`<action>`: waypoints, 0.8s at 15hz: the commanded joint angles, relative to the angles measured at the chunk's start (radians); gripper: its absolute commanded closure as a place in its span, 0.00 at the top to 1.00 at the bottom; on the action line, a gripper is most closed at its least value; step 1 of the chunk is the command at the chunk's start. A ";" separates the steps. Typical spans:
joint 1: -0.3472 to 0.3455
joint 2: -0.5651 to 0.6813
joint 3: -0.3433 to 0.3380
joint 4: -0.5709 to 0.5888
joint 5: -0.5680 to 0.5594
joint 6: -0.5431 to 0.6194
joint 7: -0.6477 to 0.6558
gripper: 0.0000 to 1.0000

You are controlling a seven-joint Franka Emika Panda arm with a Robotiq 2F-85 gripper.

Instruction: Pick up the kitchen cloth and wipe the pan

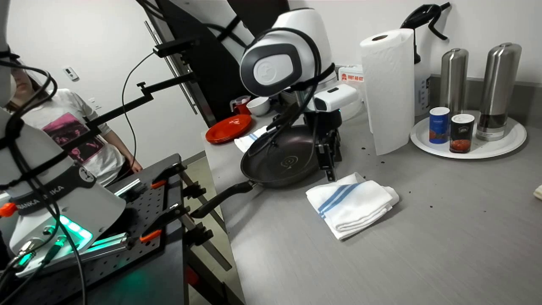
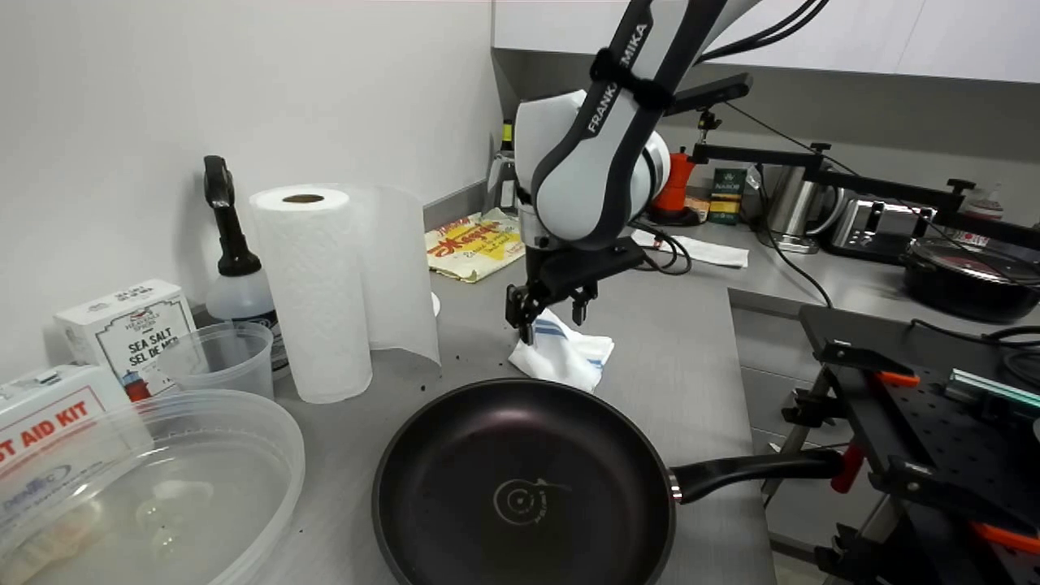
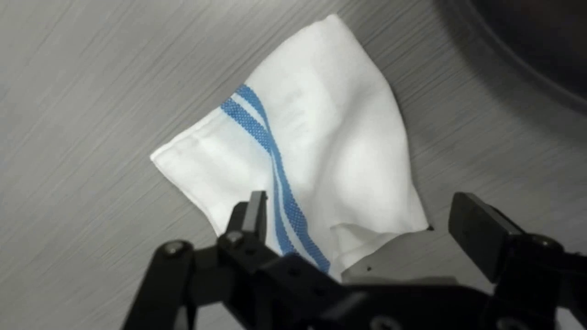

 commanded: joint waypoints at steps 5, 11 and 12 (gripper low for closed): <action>0.014 -0.356 0.051 -0.293 -0.093 -0.033 -0.150 1.00; 0.074 -0.597 0.041 -0.532 -0.294 -0.006 -0.116 1.00; 0.078 -0.630 0.044 -0.566 -0.334 -0.004 -0.104 1.00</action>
